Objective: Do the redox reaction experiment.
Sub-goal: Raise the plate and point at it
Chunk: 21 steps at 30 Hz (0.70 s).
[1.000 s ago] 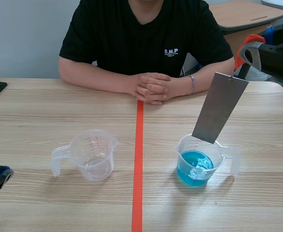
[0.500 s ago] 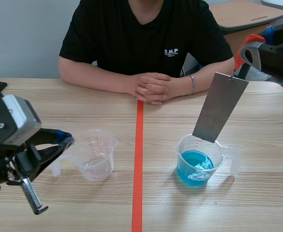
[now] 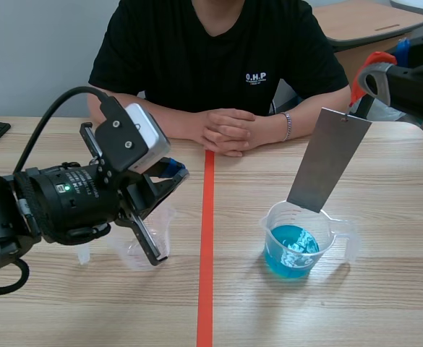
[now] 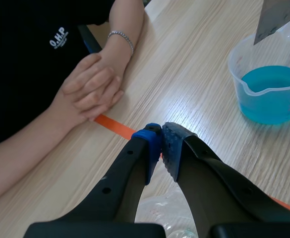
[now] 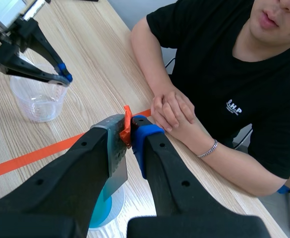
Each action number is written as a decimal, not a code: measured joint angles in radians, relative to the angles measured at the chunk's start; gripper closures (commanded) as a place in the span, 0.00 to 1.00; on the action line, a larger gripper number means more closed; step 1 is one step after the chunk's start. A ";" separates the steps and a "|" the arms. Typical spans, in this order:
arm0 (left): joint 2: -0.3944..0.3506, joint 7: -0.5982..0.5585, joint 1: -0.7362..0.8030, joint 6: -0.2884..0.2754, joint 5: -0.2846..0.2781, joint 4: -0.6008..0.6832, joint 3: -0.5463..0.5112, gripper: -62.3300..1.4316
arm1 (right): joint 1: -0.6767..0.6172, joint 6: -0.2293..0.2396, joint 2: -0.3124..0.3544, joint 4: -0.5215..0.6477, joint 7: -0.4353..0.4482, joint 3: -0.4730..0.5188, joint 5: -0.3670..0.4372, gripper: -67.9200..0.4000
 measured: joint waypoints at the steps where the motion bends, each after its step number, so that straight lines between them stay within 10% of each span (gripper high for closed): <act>1: 0.010 0.000 -0.011 -0.005 0.000 -0.022 0.009 0.91 | 0.000 0.000 0.000 0.000 0.000 0.000 0.000 0.97; 21: 0.209 0.000 -0.174 -0.070 0.016 -0.223 0.196 0.91 | 0.000 0.000 0.000 0.000 0.000 0.000 0.000 0.97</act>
